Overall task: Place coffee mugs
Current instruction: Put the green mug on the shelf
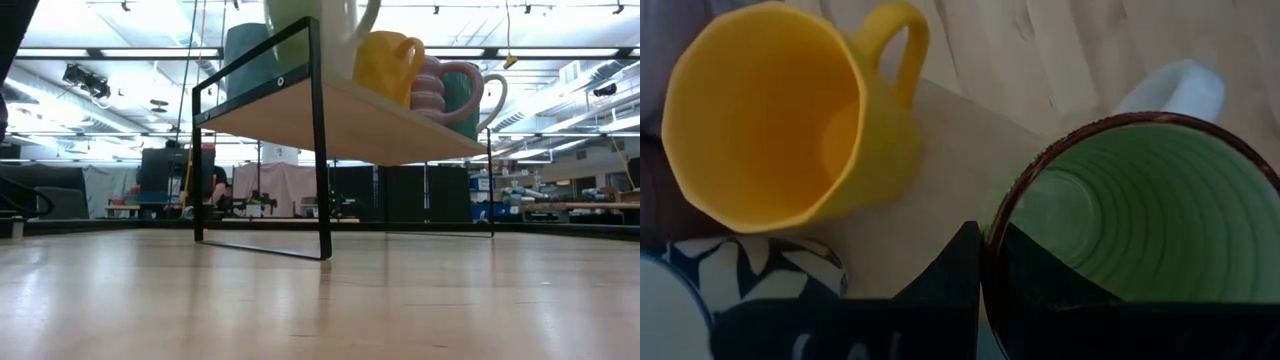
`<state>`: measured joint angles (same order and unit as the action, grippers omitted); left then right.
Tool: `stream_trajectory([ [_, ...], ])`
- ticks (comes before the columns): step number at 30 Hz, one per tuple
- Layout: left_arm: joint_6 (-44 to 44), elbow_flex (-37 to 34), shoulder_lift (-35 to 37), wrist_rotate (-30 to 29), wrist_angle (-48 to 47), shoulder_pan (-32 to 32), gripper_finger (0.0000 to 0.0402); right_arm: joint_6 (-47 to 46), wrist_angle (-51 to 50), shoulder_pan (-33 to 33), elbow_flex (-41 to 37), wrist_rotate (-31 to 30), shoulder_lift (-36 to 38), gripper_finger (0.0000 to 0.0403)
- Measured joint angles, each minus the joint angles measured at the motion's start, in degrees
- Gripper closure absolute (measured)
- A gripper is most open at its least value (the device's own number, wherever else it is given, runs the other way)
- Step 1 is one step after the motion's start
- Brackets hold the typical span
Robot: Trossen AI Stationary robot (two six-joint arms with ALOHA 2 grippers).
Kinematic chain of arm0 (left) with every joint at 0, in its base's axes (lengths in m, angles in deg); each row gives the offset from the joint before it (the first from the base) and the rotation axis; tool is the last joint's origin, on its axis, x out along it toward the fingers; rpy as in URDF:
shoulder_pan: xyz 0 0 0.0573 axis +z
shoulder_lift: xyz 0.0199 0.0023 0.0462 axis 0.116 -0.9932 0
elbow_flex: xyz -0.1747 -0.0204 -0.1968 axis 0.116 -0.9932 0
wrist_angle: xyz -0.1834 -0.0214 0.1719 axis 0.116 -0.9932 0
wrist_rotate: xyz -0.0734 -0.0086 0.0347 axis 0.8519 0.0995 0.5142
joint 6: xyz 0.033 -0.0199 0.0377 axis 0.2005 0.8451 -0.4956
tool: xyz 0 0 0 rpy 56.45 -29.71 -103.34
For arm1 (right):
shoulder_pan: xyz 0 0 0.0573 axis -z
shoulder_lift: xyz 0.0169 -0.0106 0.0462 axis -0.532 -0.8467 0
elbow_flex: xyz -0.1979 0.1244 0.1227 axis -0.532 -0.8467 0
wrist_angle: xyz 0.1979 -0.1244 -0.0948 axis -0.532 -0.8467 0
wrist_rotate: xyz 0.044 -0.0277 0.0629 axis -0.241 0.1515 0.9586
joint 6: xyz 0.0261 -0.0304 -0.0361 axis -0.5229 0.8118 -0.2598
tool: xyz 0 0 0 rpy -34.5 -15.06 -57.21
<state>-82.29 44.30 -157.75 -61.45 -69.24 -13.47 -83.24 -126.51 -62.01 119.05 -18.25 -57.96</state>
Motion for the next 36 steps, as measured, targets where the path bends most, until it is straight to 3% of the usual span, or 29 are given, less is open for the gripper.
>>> stream_trajectory([
  [6,-0.2,0.1,-0.2,-1.1,-0.3,0.0,0.0369,0.2,0.5,0.0,0.0,0.0,0.0,0.025],
  [21,-1.9,0.1,-0.3,-6.3,0.1,0.0,0.0297,1.5,1.9,0.0,0.0,0.0,0.0,0.025],
  [36,-6.7,0.0,-0.3,-8.7,0.3,-0.2,0.0294,1.5,1.9,0.0,0.0,0.0,0.0,0.025],
])
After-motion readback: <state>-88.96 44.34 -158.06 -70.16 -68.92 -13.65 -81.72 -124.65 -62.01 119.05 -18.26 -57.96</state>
